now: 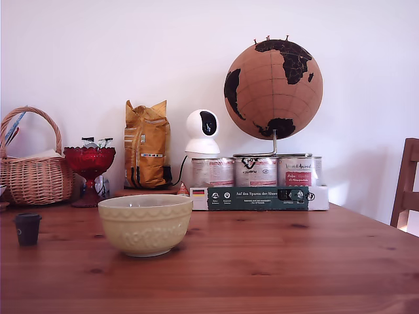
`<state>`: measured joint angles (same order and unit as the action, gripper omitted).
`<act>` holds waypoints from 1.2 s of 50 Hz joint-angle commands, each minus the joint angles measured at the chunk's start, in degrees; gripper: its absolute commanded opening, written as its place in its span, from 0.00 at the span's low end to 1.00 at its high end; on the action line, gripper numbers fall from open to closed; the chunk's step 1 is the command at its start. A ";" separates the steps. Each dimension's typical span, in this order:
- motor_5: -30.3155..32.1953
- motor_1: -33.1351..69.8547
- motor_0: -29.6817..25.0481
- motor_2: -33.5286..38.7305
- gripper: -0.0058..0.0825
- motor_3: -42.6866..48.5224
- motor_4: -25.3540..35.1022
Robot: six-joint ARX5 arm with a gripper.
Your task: Pick the grey coffee capsule and place it inside the green bowl
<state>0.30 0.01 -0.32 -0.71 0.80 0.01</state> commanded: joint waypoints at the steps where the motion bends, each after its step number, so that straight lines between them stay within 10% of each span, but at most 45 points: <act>1: -0.74 -0.74 4.50 2.21 0.05 11.13 7.52; 40: -19.89 0.66 4.48 0.35 0.05 -5.75 14.60; 60: -15.98 32.70 3.54 -5.79 0.05 -15.17 15.21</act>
<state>-17.06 25.54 3.88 -4.54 -12.21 14.81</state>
